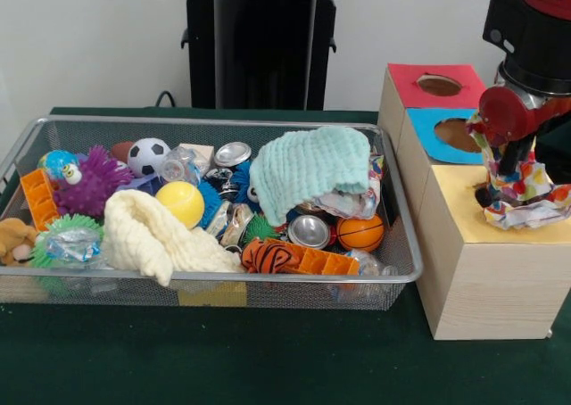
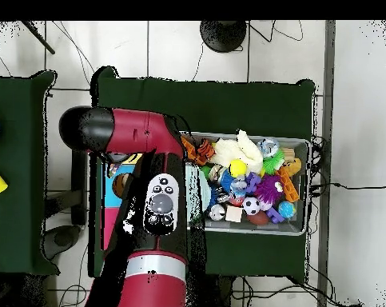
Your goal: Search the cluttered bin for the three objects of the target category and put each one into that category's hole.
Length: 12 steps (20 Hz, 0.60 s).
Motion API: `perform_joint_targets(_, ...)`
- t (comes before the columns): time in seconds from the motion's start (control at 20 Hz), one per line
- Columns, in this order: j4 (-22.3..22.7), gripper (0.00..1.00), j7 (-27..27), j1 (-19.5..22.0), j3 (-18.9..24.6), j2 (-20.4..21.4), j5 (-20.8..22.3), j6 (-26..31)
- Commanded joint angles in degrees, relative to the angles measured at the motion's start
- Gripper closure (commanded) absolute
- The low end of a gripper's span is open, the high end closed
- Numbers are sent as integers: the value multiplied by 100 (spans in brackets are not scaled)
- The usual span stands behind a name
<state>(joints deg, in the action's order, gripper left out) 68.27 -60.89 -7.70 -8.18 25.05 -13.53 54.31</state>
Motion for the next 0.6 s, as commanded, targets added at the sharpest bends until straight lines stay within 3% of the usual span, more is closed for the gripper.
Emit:
perform_joint_targets(0.05,167,100,-1685,77,197,-274,-72,282)
perform_joint_targets(0.35,-27,100,-1059,153,452,-340,61,-69)
perform_joint_targets(0.4,-76,0,-878,162,492,-344,134,-82)
perform_joint_targets(0.6,-122,0,-970,212,606,-401,4,-709)
